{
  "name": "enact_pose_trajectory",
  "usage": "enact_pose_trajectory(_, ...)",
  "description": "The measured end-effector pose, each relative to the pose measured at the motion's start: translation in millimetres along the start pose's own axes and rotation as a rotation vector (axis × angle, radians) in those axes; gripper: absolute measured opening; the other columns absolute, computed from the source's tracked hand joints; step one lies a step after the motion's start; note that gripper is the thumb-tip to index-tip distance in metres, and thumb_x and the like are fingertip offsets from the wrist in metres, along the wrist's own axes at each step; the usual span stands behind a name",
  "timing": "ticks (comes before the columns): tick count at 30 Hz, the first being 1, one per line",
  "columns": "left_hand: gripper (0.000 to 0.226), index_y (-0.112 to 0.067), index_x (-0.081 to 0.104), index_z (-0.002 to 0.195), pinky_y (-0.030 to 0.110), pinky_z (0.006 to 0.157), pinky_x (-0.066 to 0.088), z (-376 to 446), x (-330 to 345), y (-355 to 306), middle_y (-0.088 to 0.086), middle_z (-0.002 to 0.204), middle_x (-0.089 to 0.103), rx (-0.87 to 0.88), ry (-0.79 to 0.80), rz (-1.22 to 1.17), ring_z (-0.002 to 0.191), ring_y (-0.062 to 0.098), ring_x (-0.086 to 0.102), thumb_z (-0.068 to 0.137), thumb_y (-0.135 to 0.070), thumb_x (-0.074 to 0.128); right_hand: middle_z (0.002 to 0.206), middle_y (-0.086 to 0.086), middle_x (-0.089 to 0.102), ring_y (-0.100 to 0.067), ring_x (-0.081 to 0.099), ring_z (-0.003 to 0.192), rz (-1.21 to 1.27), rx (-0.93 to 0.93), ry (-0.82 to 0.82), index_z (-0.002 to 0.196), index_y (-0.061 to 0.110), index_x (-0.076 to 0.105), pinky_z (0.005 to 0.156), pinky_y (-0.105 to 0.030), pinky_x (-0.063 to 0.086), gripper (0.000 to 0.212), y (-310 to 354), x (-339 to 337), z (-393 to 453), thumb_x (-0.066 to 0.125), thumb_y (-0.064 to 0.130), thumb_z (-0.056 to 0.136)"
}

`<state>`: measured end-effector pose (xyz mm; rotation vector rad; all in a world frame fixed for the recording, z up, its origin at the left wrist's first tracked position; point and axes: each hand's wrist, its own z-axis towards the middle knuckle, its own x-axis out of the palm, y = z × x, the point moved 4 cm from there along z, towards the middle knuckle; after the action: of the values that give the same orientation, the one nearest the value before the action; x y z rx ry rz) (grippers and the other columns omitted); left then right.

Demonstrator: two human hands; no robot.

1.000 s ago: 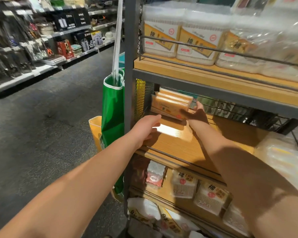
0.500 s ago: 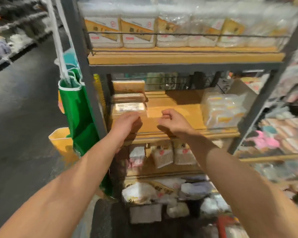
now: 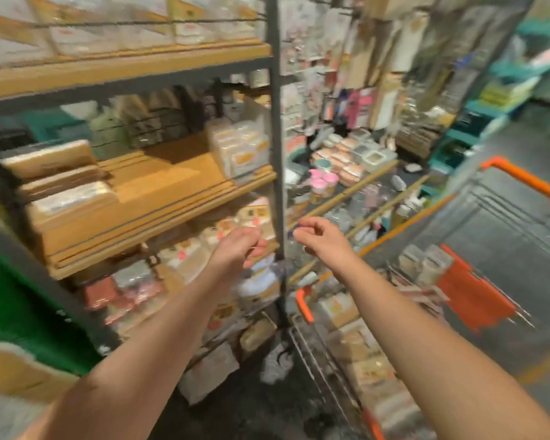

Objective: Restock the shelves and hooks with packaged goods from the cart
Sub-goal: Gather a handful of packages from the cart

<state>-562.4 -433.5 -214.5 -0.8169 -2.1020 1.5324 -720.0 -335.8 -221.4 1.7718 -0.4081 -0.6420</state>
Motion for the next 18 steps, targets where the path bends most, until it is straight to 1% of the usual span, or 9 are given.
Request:
enact_pose_trajectory(2, 0.010, -0.013, 0.056, 0.102, 0.023, 0.061, 0.036, 3.6, 49.7, 10.8, -0.001, 0.084, 0.060, -0.013, 0.116, 0.022, 0.073, 0.010, 0.054, 0.101, -0.020, 0.048, 0.088, 0.000, 0.058, 0.000, 0.053, 0.070, -0.002, 0.044, -0.082, 0.111, 0.011, 0.057, 0.060, -0.007, 0.043, 0.022, -23.6, -44.8, -20.3, 0.065, 0.008, 0.091)
enact_pose_trajectory(5, 0.016, -0.014, 0.049, 0.086, 0.017, 0.046, 0.026, 9.3, 128.7, 36.0, -0.005, 0.062, 0.053, -0.105, 0.347, -0.016, 0.050, 0.004, 0.045, 0.084, -0.018, 0.064, 0.085, -0.005, 0.052, -0.003, 0.050, 0.065, -0.007, 0.133, -0.159, 0.097, 0.017, 0.058, 0.055, -0.007, 0.039, 0.014, -66.5, -105.5, -50.4, 0.064, 0.005, 0.091)
enact_pose_trajectory(6, 0.016, -0.015, 0.050, 0.086, 0.016, 0.046, 0.029, 11.8, 151.7, 47.8, -0.006, 0.062, 0.056, -0.137, 0.373, 0.018, 0.050, 0.003, 0.048, 0.083, -0.019, 0.065, 0.086, -0.007, 0.051, -0.005, 0.049, 0.067, -0.015, 0.174, -0.172, 0.095, 0.018, 0.058, 0.054, -0.007, 0.038, 0.014, -82.4, -124.5, -59.0, 0.064, 0.006, 0.091)
enact_pose_trajectory(8, 0.005, -0.017, 0.057, 0.095, 0.020, 0.055, 0.036, 14.0, 194.0, 70.0, -0.001, 0.081, 0.064, -0.163, 0.375, 0.144, 0.065, 0.007, 0.057, 0.096, -0.022, 0.058, 0.089, -0.007, 0.052, -0.010, 0.049, 0.075, -0.046, 0.257, -0.201, 0.104, 0.010, 0.061, 0.055, -0.007, 0.038, 0.013, -116.4, -163.2, -72.3, 0.065, 0.008, 0.091)
enact_pose_trajectory(10, 0.011, -0.015, 0.059, 0.097, 0.020, 0.057, 0.040, 16.3, 231.7, 92.0, 0.003, 0.088, 0.065, -0.213, 0.405, 0.197, 0.070, 0.010, 0.057, 0.101, -0.021, 0.050, 0.093, -0.006, 0.055, -0.012, 0.052, 0.080, -0.051, 0.313, -0.222, 0.116, 0.001, 0.060, 0.055, -0.006, 0.039, 0.026, -146.5, -199.8, -78.9, 0.064, 0.009, 0.092)
enact_pose_trajectory(12, 0.016, -0.016, 0.059, 0.089, 0.017, 0.057, 0.042, 22.6, 260.7, 114.5, 0.004, 0.082, 0.062, -0.277, 0.414, 0.201, 0.068, 0.010, 0.055, 0.101, -0.017, 0.048, 0.096, -0.002, 0.058, -0.013, 0.055, 0.082, -0.045, 0.365, -0.195, 0.116, 0.002, 0.059, 0.053, -0.006, 0.040, 0.023, -175.8, -229.5, -78.3, 0.062, 0.009, 0.094)
enact_pose_trajectory(14, 0.018, -0.020, 0.057, 0.087, 0.022, 0.059, 0.037, 28.0, 279.2, 137.5, 0.004, 0.081, 0.059, -0.356, 0.372, 0.209, 0.067, 0.011, 0.053, 0.102, -0.018, 0.048, 0.086, 0.001, 0.055, -0.004, 0.056, 0.070, 0.003, 0.438, -0.134, 0.104, 0.006, 0.058, 0.049, -0.007, 0.041, 0.010, -206.0, -248.6, -72.3, 0.061, 0.007, 0.094)
enact_pose_trajectory(16, 0.014, -0.018, 0.058, 0.092, 0.018, 0.052, 0.037, 29.1, 289.3, 161.3, -0.001, 0.072, 0.059, -0.446, 0.290, 0.163, 0.060, 0.007, 0.056, 0.102, -0.017, 0.048, 0.081, 0.001, 0.054, -0.004, 0.055, 0.066, -0.009, 0.515, -0.062, 0.096, 0.008, 0.058, 0.051, -0.013, 0.040, 0.003, -238.2, -260.3, -65.6, 0.060, 0.008, 0.095)
enact_pose_trajectory(18, 0.013, -0.006, 0.060, 0.105, 0.011, 0.043, 0.037, 28.6, 294.3, 178.8, -0.005, 0.062, 0.060, -0.500, 0.208, 0.148, 0.050, 0.000, 0.056, 0.100, -0.013, 0.050, 0.088, 0.001, 0.059, -0.010, 0.057, 0.077, -0.067, 0.585, 0.027, 0.098, 0.011, 0.061, 0.060, -0.020, 0.043, 0.009, -267.7, -264.4, -58.6, 0.063, 0.019, 0.094)
